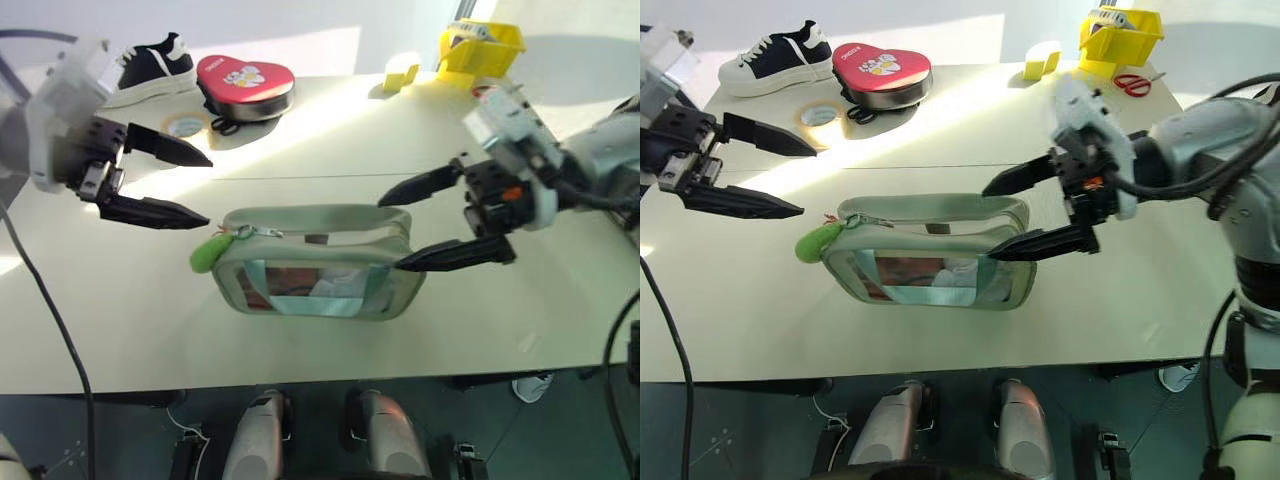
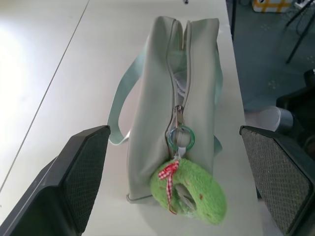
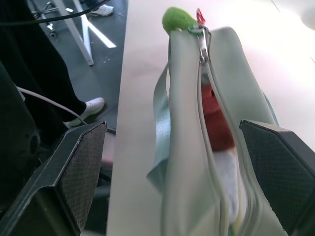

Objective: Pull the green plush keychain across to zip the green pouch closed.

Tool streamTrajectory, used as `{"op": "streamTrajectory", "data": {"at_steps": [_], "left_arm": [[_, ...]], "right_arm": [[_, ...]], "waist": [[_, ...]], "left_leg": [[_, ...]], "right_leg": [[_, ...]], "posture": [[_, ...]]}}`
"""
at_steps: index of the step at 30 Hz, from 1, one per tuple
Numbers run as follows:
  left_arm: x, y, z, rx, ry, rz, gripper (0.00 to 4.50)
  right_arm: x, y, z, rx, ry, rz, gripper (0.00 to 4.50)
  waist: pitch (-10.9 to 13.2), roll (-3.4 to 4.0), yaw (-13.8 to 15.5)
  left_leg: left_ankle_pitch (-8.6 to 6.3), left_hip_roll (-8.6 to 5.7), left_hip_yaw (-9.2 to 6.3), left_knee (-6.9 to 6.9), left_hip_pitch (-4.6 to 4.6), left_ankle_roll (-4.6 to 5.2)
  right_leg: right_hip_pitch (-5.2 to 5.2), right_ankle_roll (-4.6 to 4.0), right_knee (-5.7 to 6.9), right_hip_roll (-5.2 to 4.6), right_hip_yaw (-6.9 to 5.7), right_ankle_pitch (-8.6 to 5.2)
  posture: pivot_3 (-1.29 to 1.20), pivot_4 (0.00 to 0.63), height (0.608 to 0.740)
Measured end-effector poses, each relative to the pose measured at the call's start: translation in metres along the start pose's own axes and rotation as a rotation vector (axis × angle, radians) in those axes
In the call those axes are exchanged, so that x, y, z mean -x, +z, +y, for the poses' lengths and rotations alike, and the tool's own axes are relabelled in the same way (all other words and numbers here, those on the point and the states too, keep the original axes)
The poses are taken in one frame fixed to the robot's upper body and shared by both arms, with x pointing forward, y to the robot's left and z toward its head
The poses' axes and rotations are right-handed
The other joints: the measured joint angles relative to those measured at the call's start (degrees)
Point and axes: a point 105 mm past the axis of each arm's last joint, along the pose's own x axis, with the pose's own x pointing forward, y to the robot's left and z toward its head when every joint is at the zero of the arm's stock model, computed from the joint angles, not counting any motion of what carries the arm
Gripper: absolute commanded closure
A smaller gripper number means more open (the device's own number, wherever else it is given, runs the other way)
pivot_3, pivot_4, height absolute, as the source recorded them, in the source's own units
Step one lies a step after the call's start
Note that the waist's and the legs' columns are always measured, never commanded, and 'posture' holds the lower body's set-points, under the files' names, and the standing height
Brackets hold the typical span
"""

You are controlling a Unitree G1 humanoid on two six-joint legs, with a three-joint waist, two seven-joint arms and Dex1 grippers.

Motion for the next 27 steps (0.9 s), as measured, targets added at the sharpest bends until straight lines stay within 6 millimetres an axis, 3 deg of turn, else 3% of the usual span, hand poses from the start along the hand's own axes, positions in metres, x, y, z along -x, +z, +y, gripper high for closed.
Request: {"op": "streamTrajectory", "data": {"at_steps": [5, 7, 9, 15, 19, 22, 27], "left_arm": [[-0.008, 0.022, -0.018, -0.100, -0.074, 0.010, 0.01], [-0.011, 0.029, -0.026, -0.129, -0.107, 0.012, 0.00], [-0.014, 0.034, -0.033, -0.148, -0.138, 0.013, 0.00], [-0.017, 0.033, -0.042, -0.155, -0.170, 0.029, 0.00], [-0.009, 0.033, -0.024, -0.145, -0.054, 0.016, 0.00], [0.009, 0.031, 0.000, -0.150, 0.092, 0.013, 0.00], [0.033, 0.011, 0.026, -0.131, 0.250, 0.063, 0.00]], "right_arm": [[-0.035, -0.012, -0.004, 0.057, 0.040, 0.048, 0.00], [-0.044, -0.017, -0.005, 0.068, 0.049, 0.070, 0.52], [-0.052, -0.023, -0.004, 0.090, 0.063, 0.097, 1.29], [-0.056, -0.033, -0.007, 0.125, 0.091, 0.134, 4.43], [-0.055, -0.027, -0.030, 0.149, -0.008, 0.127, 4.43], [-0.047, -0.014, -0.058, 0.213, -0.116, 0.131, 4.43], [-0.026, -0.006, -0.102, 0.371, -0.291, 0.195, 4.43]], "waist": [[0.00, -0.01, 0.11], [-0.01, -0.02, 0.06], [0.00, -0.02, 0.05], [0.00, -0.02, -0.02], [0.00, -0.02, -0.03], [0.01, 0.00, -0.10], [-0.01, -0.05, -0.04]], "left_leg": [[-0.03, -0.05, 0.34, 0.00, -0.03, 0.11], [0.02, -0.05, 0.45, 0.05, 0.00, 0.04], [-0.08, -0.05, 0.52, 0.13, 0.09, 0.19], [-0.14, 0.17, 0.50, 0.62, 0.20, 0.24], [-0.15, 0.23, 0.51, 0.74, 0.18, 0.10], [-0.09, 0.21, 0.61, 0.75, 0.17, 0.20], [-0.13, 0.18, 0.81, 0.73, 0.02, 0.28]], "right_leg": [[-0.11, 0.08, 0.21, 0.16, 0.19, 0.05], [-0.10, 0.16, 0.22, 0.16, 0.27, 0.08], [-0.06, 0.45, 0.22, 0.16, 0.36, -0.04], [0.07, 0.20, 0.34, 0.28, 0.42, 0.02], [0.04, 0.07, 0.38, 0.31, 0.43, 0.12], [-0.05, 0.06, 0.54, 0.30, 0.51, 0.14], [-0.30, 0.30, 0.82, 0.29, 0.63, 0.20]], "posture": [[0.00, 0.150, 0.740], [0.00, 0.150, 0.740], [0.00, 0.150, 0.740], [0.00, 0.150, 0.740], [0.00, 0.150, 0.740], [0.00, 0.150, 0.740], [0.00, 0.150, 0.740]]}}
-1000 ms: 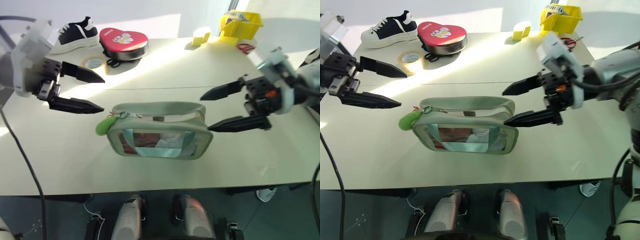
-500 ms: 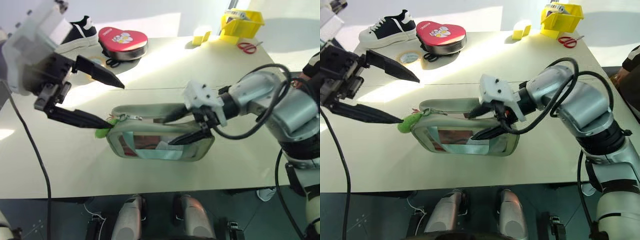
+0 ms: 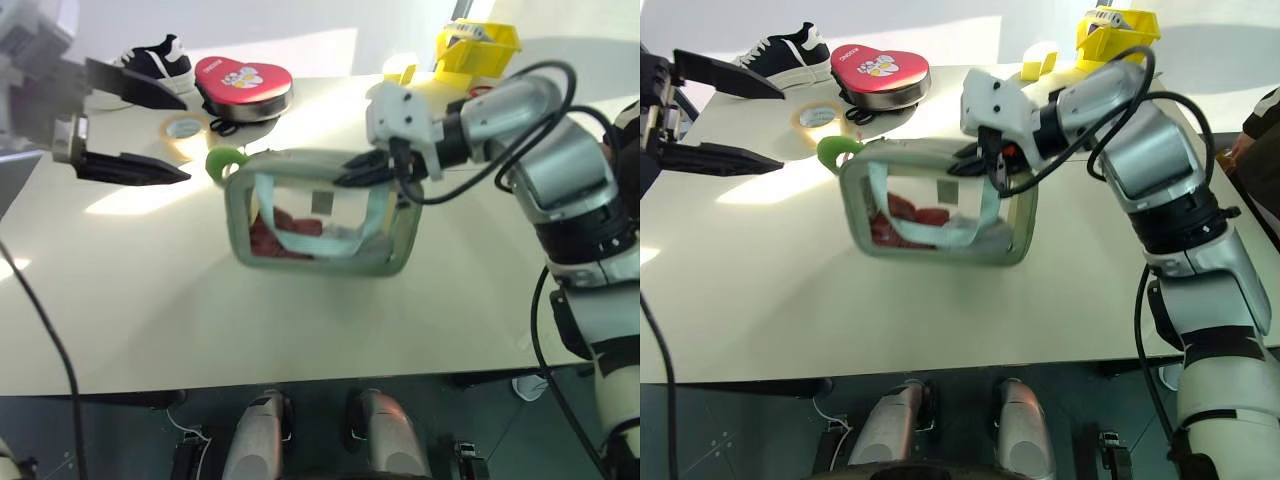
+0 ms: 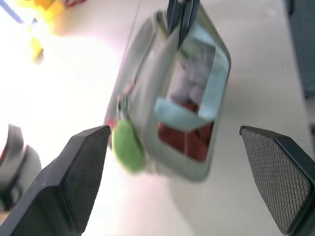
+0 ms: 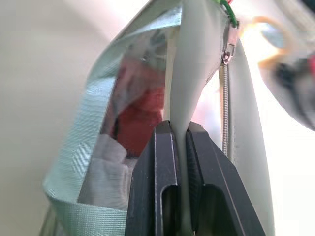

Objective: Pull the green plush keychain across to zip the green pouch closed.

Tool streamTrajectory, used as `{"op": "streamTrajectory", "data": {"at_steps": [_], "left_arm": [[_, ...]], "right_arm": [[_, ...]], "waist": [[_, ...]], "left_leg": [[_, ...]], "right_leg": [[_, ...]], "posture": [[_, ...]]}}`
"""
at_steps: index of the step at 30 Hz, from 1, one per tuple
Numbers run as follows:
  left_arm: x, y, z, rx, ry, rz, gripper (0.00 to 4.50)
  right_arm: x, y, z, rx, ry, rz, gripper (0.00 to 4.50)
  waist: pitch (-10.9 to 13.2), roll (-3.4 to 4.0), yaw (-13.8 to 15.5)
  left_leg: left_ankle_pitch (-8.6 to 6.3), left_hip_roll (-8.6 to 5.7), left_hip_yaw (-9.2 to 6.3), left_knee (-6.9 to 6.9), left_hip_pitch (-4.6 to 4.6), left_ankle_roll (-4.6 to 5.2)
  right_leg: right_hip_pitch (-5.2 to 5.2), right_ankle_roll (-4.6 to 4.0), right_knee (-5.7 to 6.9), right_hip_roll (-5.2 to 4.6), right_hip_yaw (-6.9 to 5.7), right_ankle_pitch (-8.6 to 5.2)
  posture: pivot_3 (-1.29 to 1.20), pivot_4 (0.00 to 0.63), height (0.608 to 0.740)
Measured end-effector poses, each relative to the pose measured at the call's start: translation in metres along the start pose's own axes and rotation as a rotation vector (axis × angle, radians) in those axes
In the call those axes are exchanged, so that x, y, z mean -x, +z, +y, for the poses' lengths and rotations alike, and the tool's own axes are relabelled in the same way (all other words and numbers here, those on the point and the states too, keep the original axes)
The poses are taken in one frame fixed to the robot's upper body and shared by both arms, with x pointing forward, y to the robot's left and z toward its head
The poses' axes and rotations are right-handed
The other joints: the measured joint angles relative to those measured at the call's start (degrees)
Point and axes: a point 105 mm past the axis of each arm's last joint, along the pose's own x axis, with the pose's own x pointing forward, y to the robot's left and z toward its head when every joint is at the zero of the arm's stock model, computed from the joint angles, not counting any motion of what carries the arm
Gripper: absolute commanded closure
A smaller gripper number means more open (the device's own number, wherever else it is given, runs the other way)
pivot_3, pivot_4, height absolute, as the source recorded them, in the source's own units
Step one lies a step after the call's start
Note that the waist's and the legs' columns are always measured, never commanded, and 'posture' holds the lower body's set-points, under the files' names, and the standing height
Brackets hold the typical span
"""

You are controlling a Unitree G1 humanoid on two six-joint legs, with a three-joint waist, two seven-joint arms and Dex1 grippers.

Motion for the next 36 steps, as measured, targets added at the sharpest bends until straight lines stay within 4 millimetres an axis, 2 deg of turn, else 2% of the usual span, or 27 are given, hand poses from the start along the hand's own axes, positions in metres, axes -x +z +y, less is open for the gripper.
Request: {"op": "streamTrajectory", "data": {"at_steps": [7, 12, 15, 18, 24, 28, 34, 35, 36], "left_arm": [[-0.012, -0.002, -0.001, -0.009, -0.029, -0.023, 0.00], [-0.017, -0.001, -0.004, -0.019, -0.043, -0.022, 0.00], [-0.018, -0.004, -0.005, -0.004, -0.037, -0.018, 0.00], [-0.019, -0.008, -0.003, 0.011, -0.021, -0.019, 0.00], [-0.010, -0.025, 0.011, 0.085, 0.103, -0.029, 0.00], [-0.003, -0.051, 0.026, 0.160, 0.232, -0.031, 0.00], [-0.018, -0.068, 0.039, 0.223, 0.286, -0.111, 0.00], [-0.023, -0.070, 0.041, 0.238, 0.290, -0.127, 0.00], [-0.027, -0.072, 0.044, 0.246, 0.293, -0.138, 0.00]], "right_arm": [[-0.035, -0.024, -0.008, 0.156, -0.023, 0.037, 4.43], [-0.046, -0.032, -0.005, 0.189, 0.003, 0.027, 4.43], [-0.048, -0.036, -0.005, 0.195, 0.008, 0.037, 3.44], [-0.043, -0.041, -0.009, 0.172, -0.017, 0.045, 1.99], [-0.010, -0.030, -0.024, 0.149, -0.116, 0.054, 1.99], [0.018, -0.033, -0.018, 0.126, -0.170, 0.083, 1.99], [0.004, -0.050, 0.008, 0.056, -0.119, 0.103, 1.99], [0.002, -0.053, 0.009, 0.049, -0.121, 0.105, 2.50], [0.000, -0.054, 0.009, 0.045, -0.128, 0.106, 2.82]], "waist": [[0.00, -0.03, -0.46], [0.00, -0.02, -1.05], [0.00, -0.02, -1.33], [0.00, -0.02, -1.43], [0.00, -0.01, -1.03], [-0.01, -0.02, -0.17], [-0.02, -0.03, 0.01], [-0.02, -0.04, 0.02], [-0.02, -0.04, 0.01]], "left_leg": [[0.02, 0.01, 0.21, 0.03, 0.11, -0.02], [0.10, 0.06, 0.20, 0.03, 0.27, -0.16], [0.15, 0.10, 0.13, 0.03, 0.31, -0.23], [0.16, 0.14, 0.10, 0.05, 0.31, -0.24], [0.15, 0.14, 0.11, 0.05, 0.24, -0.21], [0.13, 0.14, 0.14, 0.08, 0.26, -0.19], [0.14, 0.14, 0.10, 0.18, 0.26, -0.19], [0.14, 0.13, 0.10, 0.18, 0.26, -0.19], [0.14, 0.12, 0.11, 0.18, 0.26, -0.19]], "right_leg": [[-0.03, 0.04, 0.09, 0.00, 0.20, 0.01], [0.01, 0.01, 0.22, 0.19, 0.29, 0.02], [0.06, -0.01, 0.23, 0.27, 0.30, 0.03], [0.08, -0.04, 0.24, 0.28, 0.30, 0.05], [0.03, -0.06, 0.22, 0.27, 0.33, 0.06], [0.05, -0.21, 0.21, 0.26, 0.33, 0.15], [0.11, -0.18, 0.21, 0.26, 0.32, 0.15], [0.11, -0.22, 0.22, 0.26, 0.32, 0.18], [0.11, -0.27, 0.22, 0.27, 0.32, 0.21]], "posture": [[0.00, 0.150, 0.740], [0.00, 0.150, 0.740], [0.00, 0.150, 0.740], [0.00, 0.150, 0.740], [0.00, 0.150, 0.740], [0.00, 0.150, 0.740], [0.00, 0.150, 0.740], [0.00, 0.150, 0.740], [0.00, 0.150, 0.740]]}}
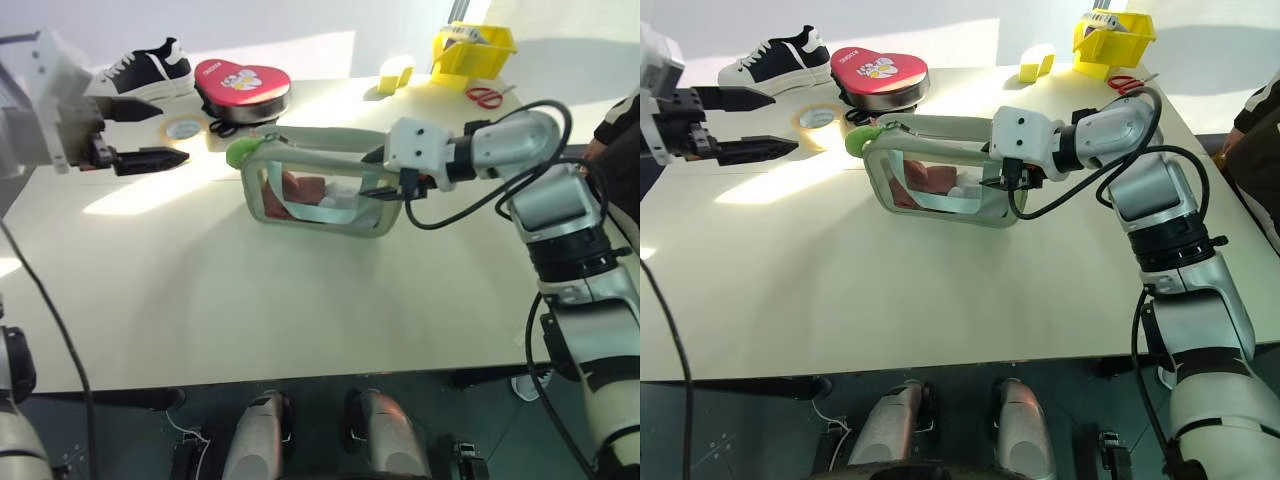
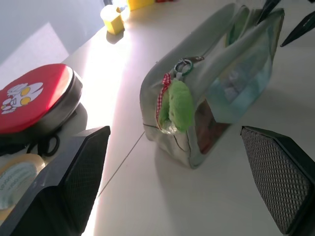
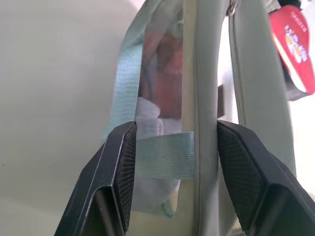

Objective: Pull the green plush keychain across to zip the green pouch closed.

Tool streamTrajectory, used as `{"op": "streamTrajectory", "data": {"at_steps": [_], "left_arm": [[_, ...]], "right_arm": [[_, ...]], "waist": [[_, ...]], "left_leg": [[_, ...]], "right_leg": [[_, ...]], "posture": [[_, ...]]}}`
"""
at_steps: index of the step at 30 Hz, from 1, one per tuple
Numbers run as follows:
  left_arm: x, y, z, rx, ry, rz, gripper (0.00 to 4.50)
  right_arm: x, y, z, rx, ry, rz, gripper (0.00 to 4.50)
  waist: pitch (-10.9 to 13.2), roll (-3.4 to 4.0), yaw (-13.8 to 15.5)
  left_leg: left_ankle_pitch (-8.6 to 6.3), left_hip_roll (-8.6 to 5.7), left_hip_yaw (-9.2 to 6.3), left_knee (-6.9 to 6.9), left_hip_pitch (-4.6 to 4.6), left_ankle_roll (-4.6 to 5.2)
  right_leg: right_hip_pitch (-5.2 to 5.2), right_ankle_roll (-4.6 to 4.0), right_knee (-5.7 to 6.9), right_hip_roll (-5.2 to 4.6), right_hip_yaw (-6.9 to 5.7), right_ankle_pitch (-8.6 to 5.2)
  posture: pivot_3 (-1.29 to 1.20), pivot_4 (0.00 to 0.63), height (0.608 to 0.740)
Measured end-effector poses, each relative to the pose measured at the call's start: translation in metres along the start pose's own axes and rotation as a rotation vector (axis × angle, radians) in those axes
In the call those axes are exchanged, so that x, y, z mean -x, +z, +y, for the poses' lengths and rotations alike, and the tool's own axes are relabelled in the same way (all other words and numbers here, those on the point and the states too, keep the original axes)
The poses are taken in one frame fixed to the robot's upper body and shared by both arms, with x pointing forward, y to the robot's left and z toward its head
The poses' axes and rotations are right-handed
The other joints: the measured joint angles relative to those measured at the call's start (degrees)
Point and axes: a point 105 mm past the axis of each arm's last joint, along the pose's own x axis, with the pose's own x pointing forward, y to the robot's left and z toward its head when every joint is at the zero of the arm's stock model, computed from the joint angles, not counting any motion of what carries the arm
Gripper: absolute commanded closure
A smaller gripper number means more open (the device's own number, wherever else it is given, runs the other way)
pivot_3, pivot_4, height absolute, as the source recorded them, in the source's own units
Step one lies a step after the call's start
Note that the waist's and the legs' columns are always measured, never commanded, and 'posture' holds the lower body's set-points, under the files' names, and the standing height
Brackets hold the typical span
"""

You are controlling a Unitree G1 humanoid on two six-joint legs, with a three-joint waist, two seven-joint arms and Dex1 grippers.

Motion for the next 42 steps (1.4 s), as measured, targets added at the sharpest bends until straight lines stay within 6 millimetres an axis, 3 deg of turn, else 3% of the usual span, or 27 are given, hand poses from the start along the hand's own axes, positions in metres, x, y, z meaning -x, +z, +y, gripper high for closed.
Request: {"op": "streamTrajectory", "data": {"at_steps": [3, 11, 14, 21, 30, 33, 35, 38, 42], "left_arm": [[-0.020, -0.005, -0.005, 0.027, -0.039, -0.018, 0.00], [-0.050, -0.016, -0.016, 0.025, -0.086, -0.008, 0.00], [-0.053, -0.026, -0.012, 0.019, -0.063, 0.023, 0.84], [-0.064, -0.034, -0.006, 0.003, -0.056, 0.038, 4.48], [-0.074, -0.030, -0.002, 0.000, -0.060, 0.017, 4.48], [-0.076, -0.013, 0.001, -0.013, -0.061, -0.017, 4.48], [-0.079, 0.008, 0.003, -0.038, -0.062, -0.066, 4.48], [-0.089, 0.032, -0.012, -0.107, -0.129, -0.118, 4.48], [-0.122, 0.007, -0.043, -0.186, -0.236, -0.049, 4.48]], "right_arm": [[-0.007, -0.005, 0.002, -0.007, -0.010, 0.007, 4.41], [-0.008, -0.006, 0.001, -0.005, -0.027, 0.008, 4.47], [-0.009, -0.006, 0.000, -0.008, -0.032, 0.008, 4.50], [-0.011, -0.004, 0.000, -0.024, -0.041, 0.003, 4.50], [-0.013, -0.003, -0.001, -0.029, -0.047, -0.003, 4.50], [-0.013, -0.003, -0.001, -0.030, -0.049, -0.002, 4.50], [-0.013, -0.003, -0.001, -0.030, -0.052, -0.003, 4.50], [-0.013, -0.003, -0.001, -0.030, -0.055, -0.004, 4.50], [-0.013, -0.003, -0.002, -0.032, -0.058, -0.003, 4.50]], "waist": [[-0.01, -0.01, -0.02], [-0.01, -0.02, -0.11], [-0.01, -0.02, -0.09], [-0.01, -0.02, -0.12], [-0.01, -0.03, -0.16], [-0.01, -0.03, -0.02], [-0.01, -0.04, 0.04], [-0.02, -0.02, -0.03], [-0.02, -0.02, -0.08]], "left_leg": [[0.00, -0.03, 0.04, 0.00, -0.01, 0.01], [0.00, -0.03, 0.06, 0.00, 0.00, 0.01], [0.00, -0.03, 0.05, 0.00, 0.01, 0.01], [0.00, -0.02, 0.05, 0.00, 0.01, 0.02], [0.00, -0.01, 0.05, 0.02, 0.00, 0.02], [0.00, -0.02, 0.04, 0.04, -0.03, 0.02], [-0.01, -0.02, 0.02, 0.05, -0.04, 0.03], [-0.03, -0.02, 0.03, 0.04, 0.01, 0.07], [-0.02, -0.03, 0.08, 0.05, 0.02, 0.06]], "right_leg": [[0.00, -0.05, -0.01, 0.01, 0.00, 0.04], [0.01, -0.07, -0.01, 0.01, 0.00, 0.05], [0.01, -0.07, 0.00, 0.02, 0.00, 0.05], [0.01, -0.07, 0.00, 0.02, 0.00, 0.06], [0.01, -0.07, 0.00, 0.06, 0.00, 0.06], [0.01, -0.06, -0.01, 0.06, -0.01, 0.07], [0.02, -0.05, -0.02, 0.04, -0.01, 0.07], [0.07, -0.05, -0.01, 0.02, 0.01, 0.07], [0.08, -0.05, 0.00, 0.04, 0.00, 0.08]], "posture": [[0.00, 0.150, 0.740], [0.00, 0.150, 0.740], [0.00, 0.150, 0.740], [0.00, 0.150, 0.740], [0.00, 0.150, 0.740], [0.00, 0.150, 0.740], [0.00, 0.150, 0.740], [0.00, 0.150, 0.740], [0.00, 0.150, 0.740]]}}
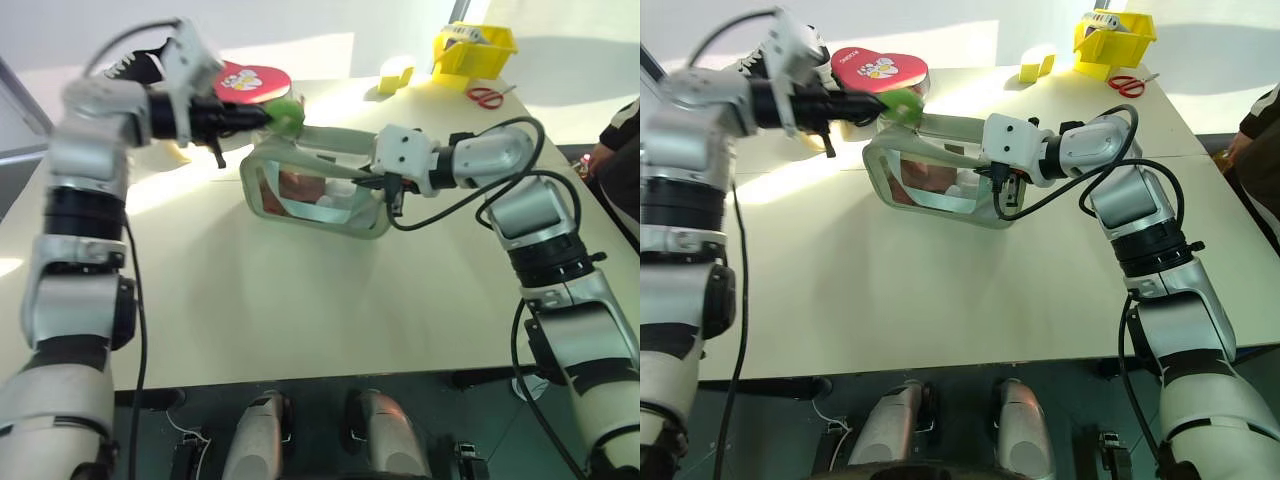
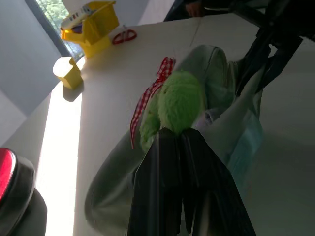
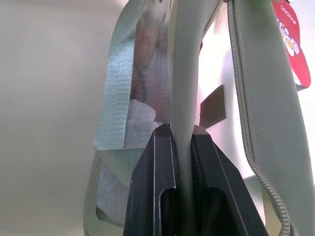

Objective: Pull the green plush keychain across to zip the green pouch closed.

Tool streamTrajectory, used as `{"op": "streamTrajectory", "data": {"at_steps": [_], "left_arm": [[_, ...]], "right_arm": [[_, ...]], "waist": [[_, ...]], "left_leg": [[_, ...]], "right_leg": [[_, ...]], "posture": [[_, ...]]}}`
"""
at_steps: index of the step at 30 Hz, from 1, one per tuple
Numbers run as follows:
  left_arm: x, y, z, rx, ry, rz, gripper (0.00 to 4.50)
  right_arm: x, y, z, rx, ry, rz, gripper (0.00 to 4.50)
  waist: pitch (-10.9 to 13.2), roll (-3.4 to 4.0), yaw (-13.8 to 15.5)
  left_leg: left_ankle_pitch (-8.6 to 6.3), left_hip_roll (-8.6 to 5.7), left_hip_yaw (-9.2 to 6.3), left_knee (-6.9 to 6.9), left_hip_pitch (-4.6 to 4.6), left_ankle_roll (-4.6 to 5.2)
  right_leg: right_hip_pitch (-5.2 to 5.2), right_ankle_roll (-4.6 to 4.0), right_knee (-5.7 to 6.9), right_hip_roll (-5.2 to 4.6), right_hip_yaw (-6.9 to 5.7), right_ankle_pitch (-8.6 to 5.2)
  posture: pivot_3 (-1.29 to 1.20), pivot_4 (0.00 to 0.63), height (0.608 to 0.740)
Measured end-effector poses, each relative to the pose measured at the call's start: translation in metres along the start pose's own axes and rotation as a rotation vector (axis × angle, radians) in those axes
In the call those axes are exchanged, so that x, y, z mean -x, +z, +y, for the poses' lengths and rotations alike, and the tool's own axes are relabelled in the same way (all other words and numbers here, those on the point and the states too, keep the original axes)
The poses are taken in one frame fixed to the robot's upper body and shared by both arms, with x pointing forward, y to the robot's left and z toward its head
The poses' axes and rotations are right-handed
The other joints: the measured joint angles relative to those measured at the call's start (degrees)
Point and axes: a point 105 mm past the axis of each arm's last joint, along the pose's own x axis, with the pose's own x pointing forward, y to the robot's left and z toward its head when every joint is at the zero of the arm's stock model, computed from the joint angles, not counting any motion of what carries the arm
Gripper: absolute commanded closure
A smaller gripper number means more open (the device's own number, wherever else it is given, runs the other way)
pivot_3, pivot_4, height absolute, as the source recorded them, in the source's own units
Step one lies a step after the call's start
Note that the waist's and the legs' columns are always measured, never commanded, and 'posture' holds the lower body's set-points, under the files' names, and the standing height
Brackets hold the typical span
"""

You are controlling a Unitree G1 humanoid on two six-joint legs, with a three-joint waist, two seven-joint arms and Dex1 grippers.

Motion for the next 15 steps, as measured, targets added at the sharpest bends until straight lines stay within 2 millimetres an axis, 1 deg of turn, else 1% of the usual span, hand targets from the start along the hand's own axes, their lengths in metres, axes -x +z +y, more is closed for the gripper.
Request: {"op": "streamTrajectory", "data": {"at_steps": [1, 3, 4, 5, 6, 7, 10, 11, 13, 15], "left_arm": [[-0.006, -0.007, -0.005, 0.000, -0.014, 0.016, 4.20], [-0.006, -0.008, -0.005, -0.015, -0.013, 0.023, 3.51], [-0.006, -0.006, -0.004, -0.021, -0.012, 0.022, 3.41], [-0.004, -0.004, -0.002, -0.038, -0.005, 0.026, 2.82], [-0.001, -0.006, 0.001, -0.031, 0.005, 0.037, 2.69], [0.004, -0.005, 0.008, -0.030, 0.027, 0.054, 2.69], [0.028, 0.008, 0.021, -0.061, 0.064, 0.070, 2.69], [0.037, 0.013, 0.022, -0.067, 0.060, 0.074, 2.69], [0.048, 0.016, 0.020, -0.069, 0.047, 0.080, 2.69], [0.057, 0.012, 0.015, -0.068, 0.024, 0.105, 2.69]], "right_arm": [[0.000, 0.000, 0.000, -0.002, 0.001, 0.001, 4.50], [-0.001, 0.000, 0.000, -0.005, 0.000, 0.001, 4.50], [-0.001, 0.000, 0.000, -0.005, -0.001, 0.001, 4.50], [-0.001, 0.000, 0.000, -0.007, -0.004, 0.002, 4.50], [-0.001, -0.001, -0.001, -0.010, -0.008, 0.005, 4.50], [-0.001, -0.001, -0.001, -0.012, -0.010, 0.006, 4.50], [0.000, 0.000, -0.001, -0.011, -0.013, 0.006, 4.50], [0.000, 0.000, -0.001, -0.012, -0.014, 0.007, 4.50], [0.001, 0.000, -0.002, -0.013, -0.016, 0.010, 4.50], [0.001, -0.001, -0.002, -0.014, -0.019, 0.013, 4.50]], "waist": [[0.00, 0.00, -0.01], [0.01, -0.01, -0.07], [0.01, -0.01, -0.06], [0.00, -0.01, -0.05], [0.00, -0.01, -0.05], [0.01, -0.01, -0.05], [0.01, -0.01, -0.18], [0.00, 0.00, -0.18], [0.01, -0.01, -0.14], [0.00, 0.00, -0.10]], "left_leg": [[0.01, 0.00, 0.01, 0.00, -0.01, -0.01], [0.01, 0.02, -0.01, 0.00, -0.02, -0.01], [0.01, 0.02, -0.01, 0.00, -0.02, -0.01], [0.00, 0.02, -0.03, 0.00, -0.01, -0.01], [0.00, 0.03, -0.06, 0.00, -0.02, 0.00], [0.00, 0.03, -0.06, 0.00, -0.02, -0.01], [-0.01, 0.04, -0.07, -0.02, -0.02, 0.01], [-0.02, 0.05, -0.07, -0.03, -0.02, 0.02], [-0.02, 0.06, -0.08, -0.04, -0.03, 0.02], [-0.02, 0.07, -0.08, -0.03, -0.02, 0.02]], "right_leg": [[-0.01, 0.00, 0.00, 0.01, 0.00, 0.00], [-0.04, 0.00, 0.00, 0.03, 0.00, 0.00], [-0.03, 0.00, 0.00, 0.03, 0.00, 0.00], [-0.03, 0.00, -0.01, 0.03, 0.00, 0.00], [-0.03, 0.00, -0.01, 0.03, 0.00, 0.00], [-0.03, 0.00, -0.01, 0.03, -0.01, 0.00], [-0.05, 0.00, -0.02, 0.03, 0.00, -0.01], [-0.05, -0.01, -0.03, 0.03, 0.00, -0.01], [-0.05, 0.00, -0.03, 0.03, 0.00, -0.01], [-0.05, -0.01, -0.03, 0.01, 0.01, -0.01]], "posture": [[0.00, 0.150, 0.740], [0.00, 0.150, 0.740], [0.00, 0.150, 0.740], [0.00, 0.150, 0.740], [0.00, 0.150, 0.740], [0.00, 0.150, 0.740], [0.00, 0.150, 0.740], [0.00, 0.150, 0.740], [0.00, 0.150, 0.740], [0.00, 0.150, 0.740]]}}
